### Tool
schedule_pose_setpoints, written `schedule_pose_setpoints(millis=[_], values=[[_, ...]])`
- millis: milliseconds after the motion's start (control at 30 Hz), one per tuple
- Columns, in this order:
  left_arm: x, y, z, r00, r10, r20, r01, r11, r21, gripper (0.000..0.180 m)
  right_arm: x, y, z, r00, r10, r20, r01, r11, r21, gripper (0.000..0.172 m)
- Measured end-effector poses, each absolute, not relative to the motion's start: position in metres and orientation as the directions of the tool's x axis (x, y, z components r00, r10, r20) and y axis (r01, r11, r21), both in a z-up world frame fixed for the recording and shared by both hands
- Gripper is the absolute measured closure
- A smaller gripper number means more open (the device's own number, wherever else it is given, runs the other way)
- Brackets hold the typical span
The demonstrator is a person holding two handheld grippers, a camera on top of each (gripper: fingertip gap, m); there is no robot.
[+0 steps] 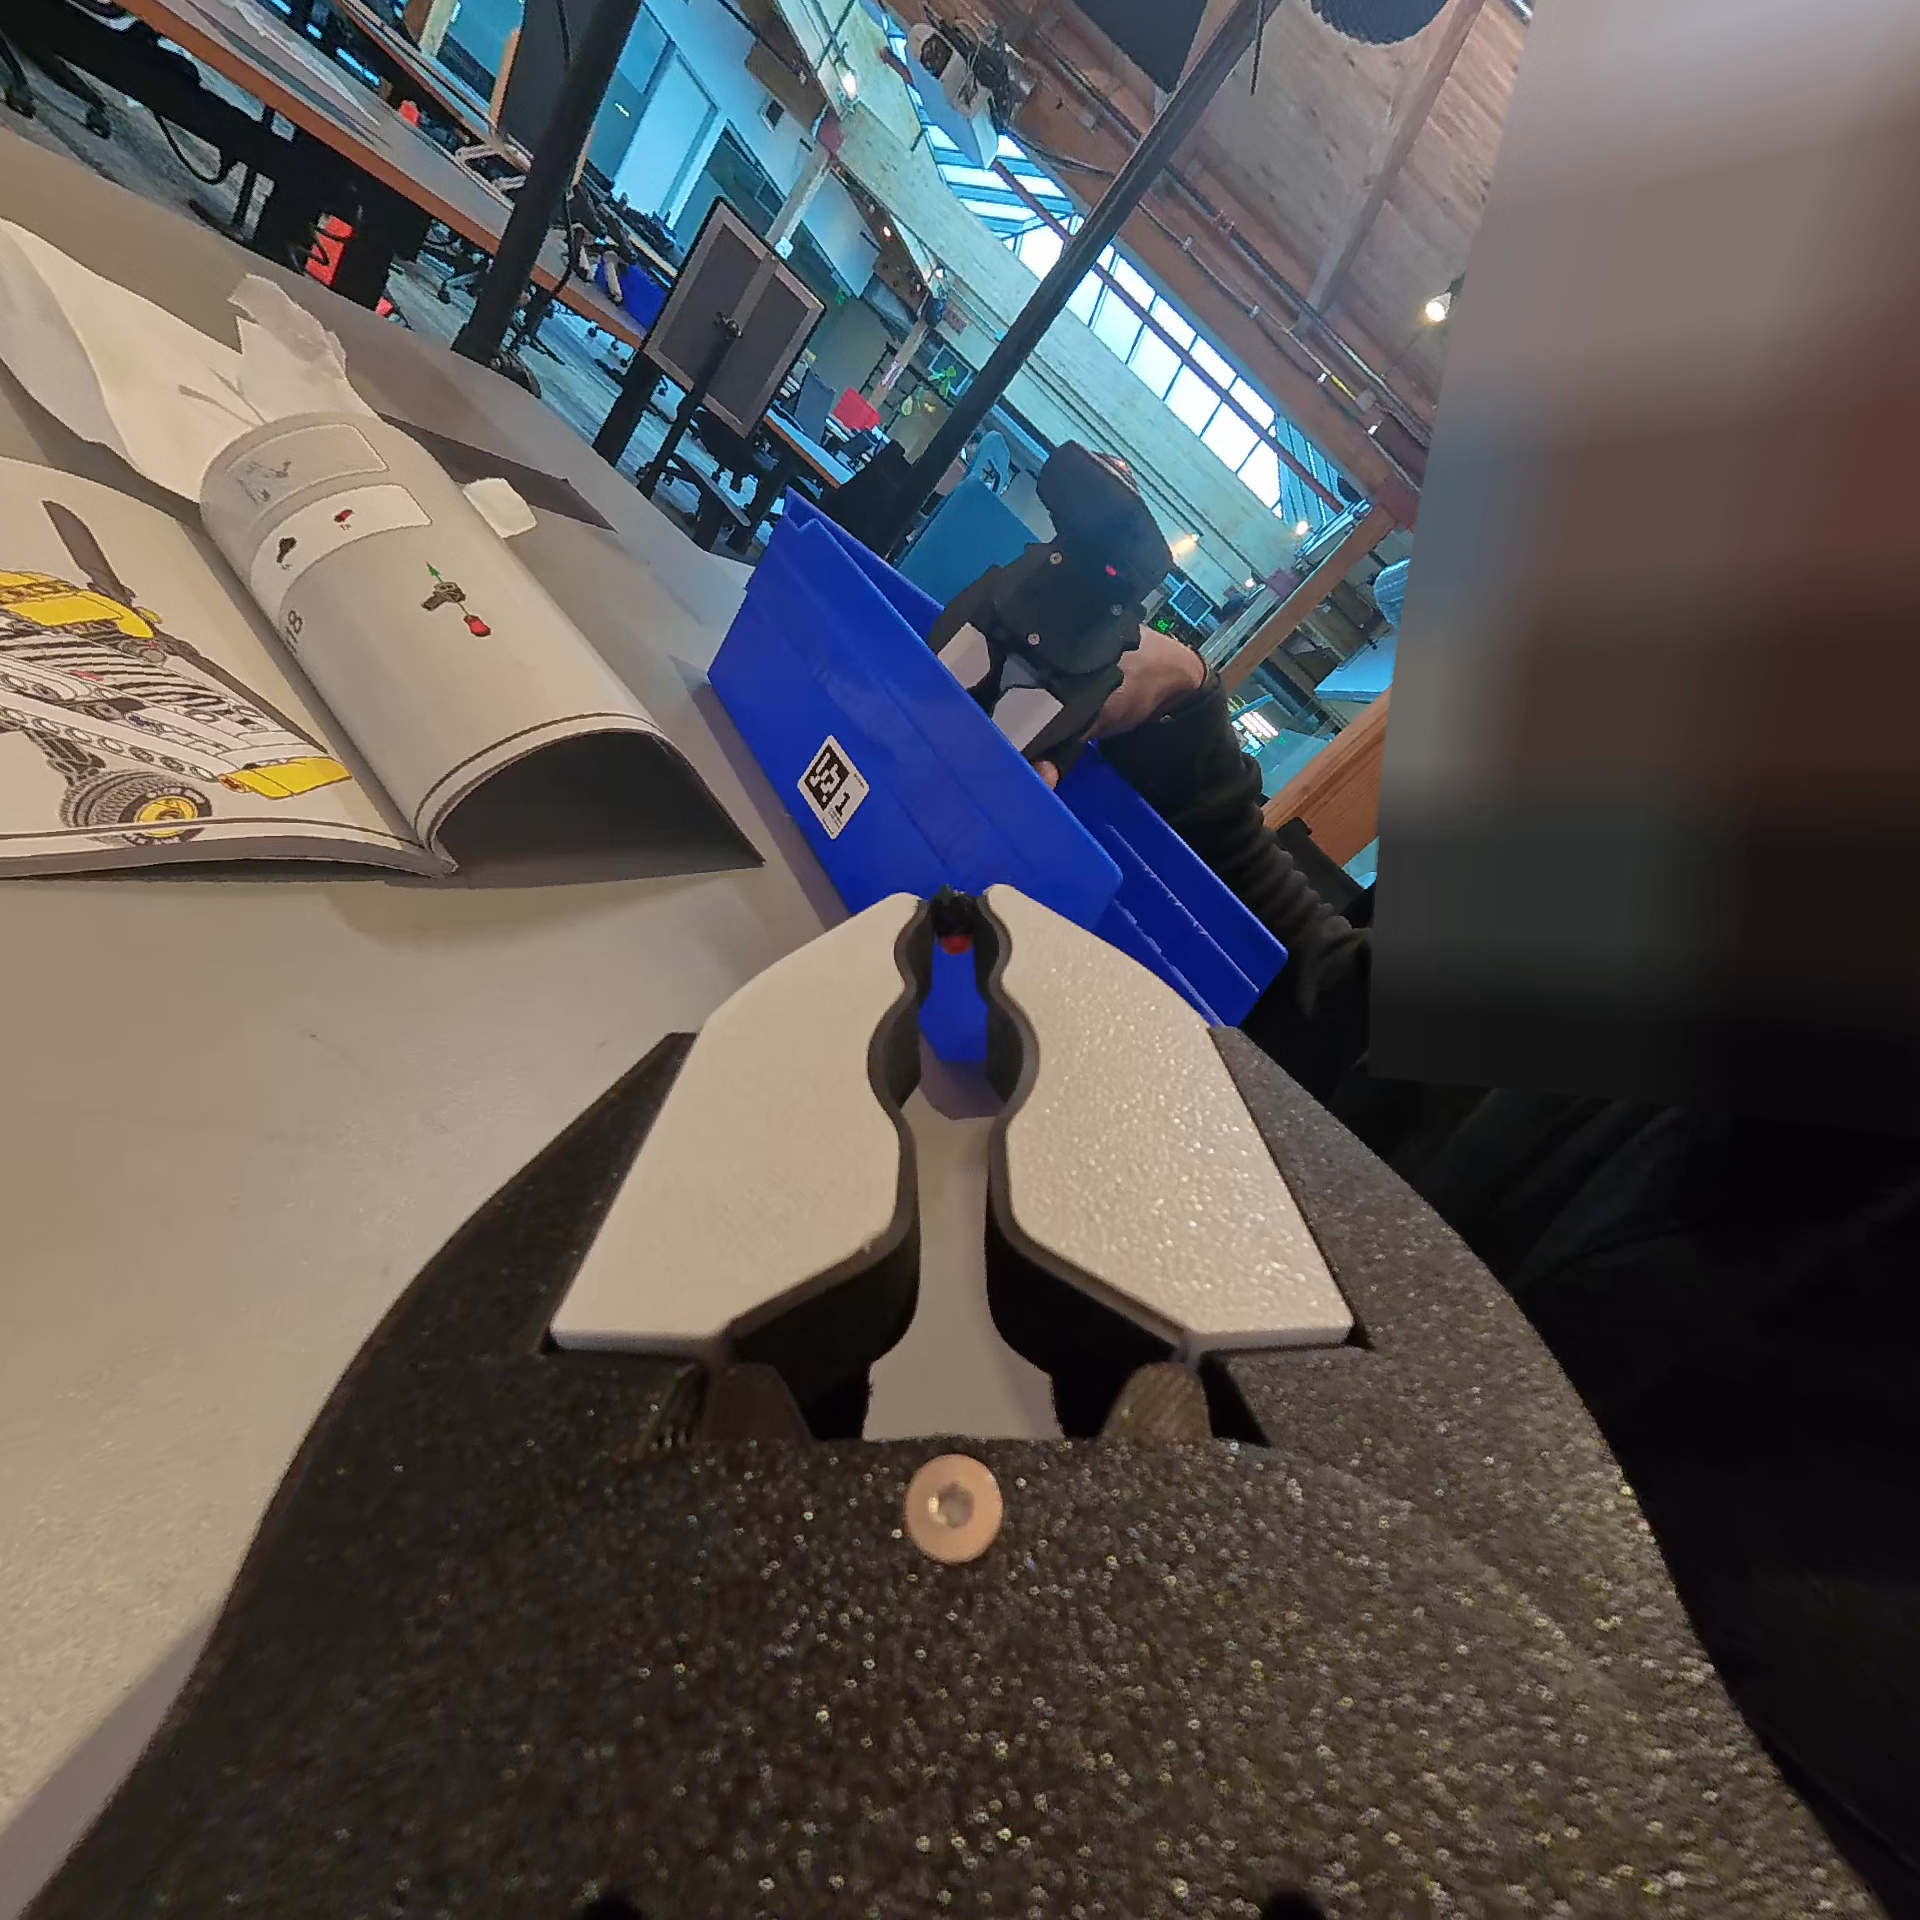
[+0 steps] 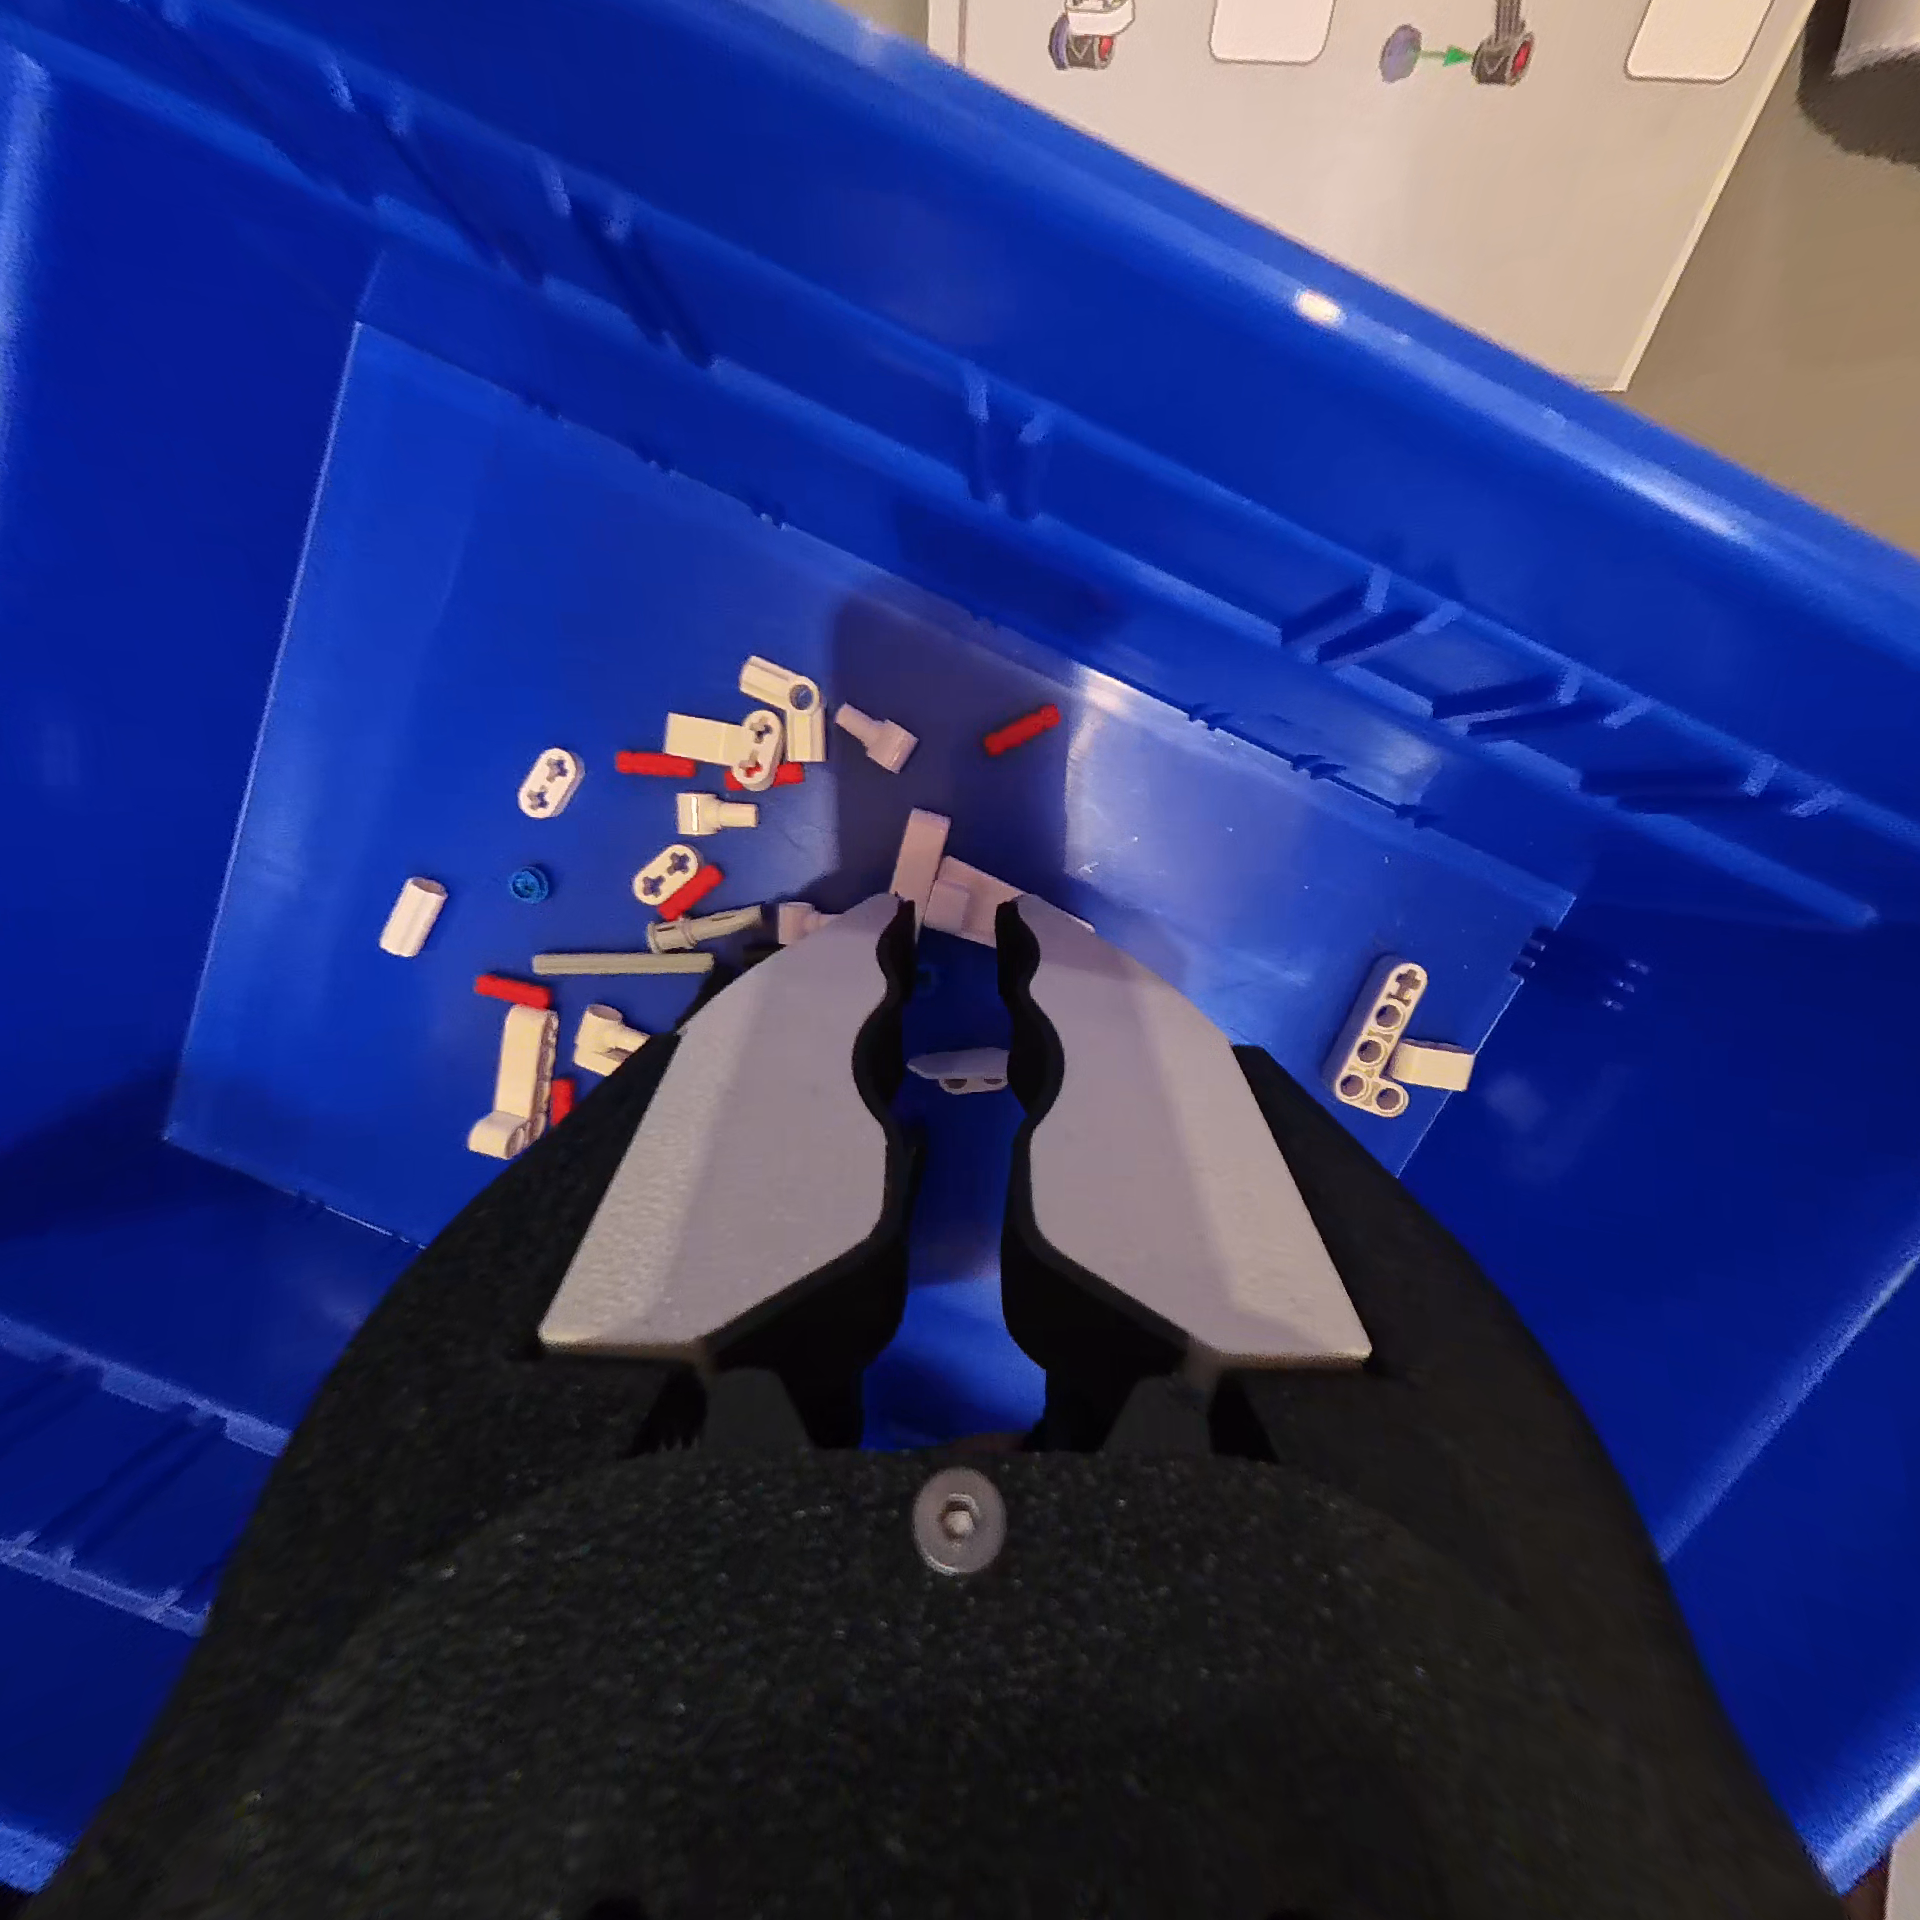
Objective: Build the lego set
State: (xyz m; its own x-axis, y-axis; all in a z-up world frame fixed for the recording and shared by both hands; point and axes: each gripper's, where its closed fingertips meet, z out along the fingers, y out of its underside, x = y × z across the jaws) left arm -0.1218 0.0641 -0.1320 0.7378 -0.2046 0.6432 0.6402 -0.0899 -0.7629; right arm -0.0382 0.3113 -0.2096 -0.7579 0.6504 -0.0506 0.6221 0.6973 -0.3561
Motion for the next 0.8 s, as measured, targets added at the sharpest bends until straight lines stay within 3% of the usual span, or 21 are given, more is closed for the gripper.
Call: schedule_pose_setpoints(millis=[800], values=[[-0.123, 0.064, -0.132, 0.744, -0.2, 0.638, 0.637, -0.079, -0.767, 0.173, -0.016, 0.281, -0.206, -0.842, 0.532, -0.085, 0.524, 0.771, -0.362, 0.157]])
